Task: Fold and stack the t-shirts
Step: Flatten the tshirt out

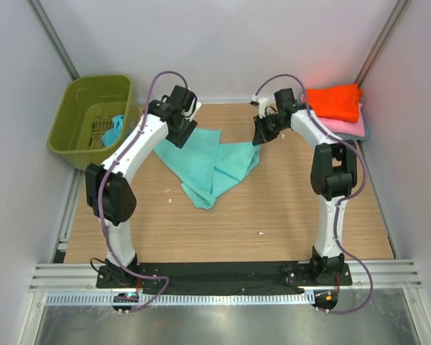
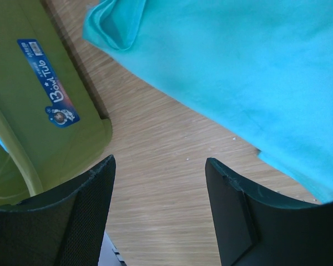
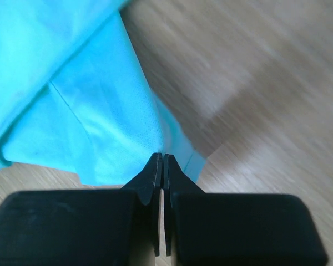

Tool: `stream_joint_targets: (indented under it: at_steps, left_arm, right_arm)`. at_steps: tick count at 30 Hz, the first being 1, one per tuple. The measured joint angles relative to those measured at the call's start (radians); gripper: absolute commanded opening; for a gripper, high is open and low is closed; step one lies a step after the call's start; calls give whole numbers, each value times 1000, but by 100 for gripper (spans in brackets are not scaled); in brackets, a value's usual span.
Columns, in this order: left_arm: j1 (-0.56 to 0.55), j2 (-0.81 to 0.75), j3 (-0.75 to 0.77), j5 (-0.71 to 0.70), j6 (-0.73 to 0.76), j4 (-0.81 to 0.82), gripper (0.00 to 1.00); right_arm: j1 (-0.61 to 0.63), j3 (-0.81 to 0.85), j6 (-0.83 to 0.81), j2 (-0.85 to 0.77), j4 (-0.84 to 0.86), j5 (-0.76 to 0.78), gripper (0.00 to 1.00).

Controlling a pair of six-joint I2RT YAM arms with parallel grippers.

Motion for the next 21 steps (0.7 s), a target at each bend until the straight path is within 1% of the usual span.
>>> stream_joint_targets:
  at_steps: [2,4,8,12,13,15,18,21]
  left_arm:
    - [-1,0,7,-15,2,5,67]
    - [-1,0,19,-36,5,8,67]
    - [-1,0,42,-74,11,29,67]
    - [-1,-4,48,-108,17,44,67]
    - [-1,-6,48,-115,18,46,67]
    - [-1,-15,48,-128,18,48,67]
    - [-1,-39,48,-138,19,49,67]
    - [-1,-69,47,-142,19,50,67]
  right_arm:
    - [0,35,-20,-47,-21,22,1]
    - [1,121,-38,-93,-54,42,1]
    - [9,370,-54,-186,-95,63,2]
    - [37,567,-66,-280,-116,70,1]
    - [52,584,-69,-314,-117,71,1]
    - [87,567,-71,-388,-120,71,1]
    - [145,451,-74,-509,-117,71,1]
    - [165,407,-69,-534,-137,71,1]
